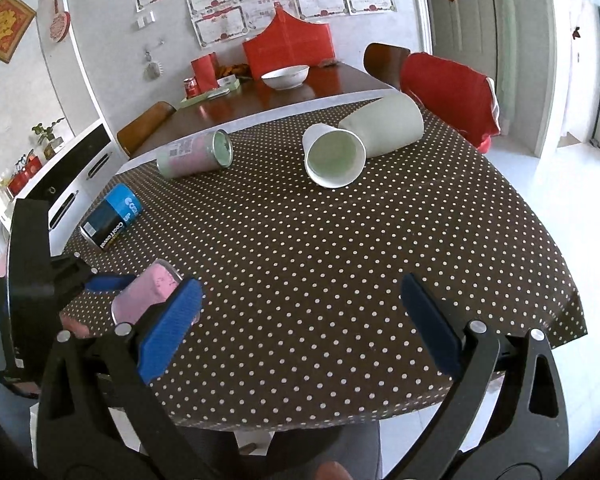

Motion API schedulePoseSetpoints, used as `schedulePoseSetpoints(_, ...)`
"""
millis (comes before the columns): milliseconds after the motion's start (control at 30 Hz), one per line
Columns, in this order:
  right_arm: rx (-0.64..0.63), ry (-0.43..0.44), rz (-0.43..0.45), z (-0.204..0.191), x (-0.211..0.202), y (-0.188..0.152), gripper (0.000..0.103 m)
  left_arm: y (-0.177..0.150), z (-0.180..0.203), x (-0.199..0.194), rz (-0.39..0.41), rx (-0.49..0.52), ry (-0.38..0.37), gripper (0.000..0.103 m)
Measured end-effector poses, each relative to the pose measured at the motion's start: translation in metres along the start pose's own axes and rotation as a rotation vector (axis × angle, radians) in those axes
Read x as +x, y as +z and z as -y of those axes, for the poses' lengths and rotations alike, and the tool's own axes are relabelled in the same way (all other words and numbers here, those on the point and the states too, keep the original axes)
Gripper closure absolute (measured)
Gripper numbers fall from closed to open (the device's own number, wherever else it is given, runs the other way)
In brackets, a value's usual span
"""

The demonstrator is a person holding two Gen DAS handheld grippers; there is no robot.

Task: Flip cup upside down
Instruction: 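Lift the pink cup with the left gripper and carry it toward the right gripper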

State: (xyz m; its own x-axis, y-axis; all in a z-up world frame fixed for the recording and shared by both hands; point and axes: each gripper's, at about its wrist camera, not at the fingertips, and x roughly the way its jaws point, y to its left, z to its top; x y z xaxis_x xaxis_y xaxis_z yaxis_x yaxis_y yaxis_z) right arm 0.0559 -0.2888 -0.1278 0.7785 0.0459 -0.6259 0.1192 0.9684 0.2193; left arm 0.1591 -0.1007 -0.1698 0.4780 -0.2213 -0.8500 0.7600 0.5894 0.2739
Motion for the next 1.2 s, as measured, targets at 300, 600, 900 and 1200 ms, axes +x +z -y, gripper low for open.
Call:
schedulePoseSetpoints(300,-0.025,0.014,0.018,-0.013,-0.011,-0.008,0.006,-0.007,-0.005,-0.026,0.086,-0.052,0.02,0.012)
schedulePoseSetpoints(600,-0.063,0.043,0.033,-0.022,-0.012,-0.005,0.006,-0.023,-0.029,-0.056,0.181,-0.224,0.106,0.012)
schedulePoseSetpoints(900,-0.127,0.098,0.067,-0.047,-0.03,-0.017,0.006,-0.061,-0.018,-0.098,0.297,-0.415,0.165,0.012)
schedulePoseSetpoints(1200,-0.197,0.14,0.145,-0.066,-0.068,-0.028,0.006,-0.086,0.0,-0.154,0.404,-0.536,0.272,0.012)
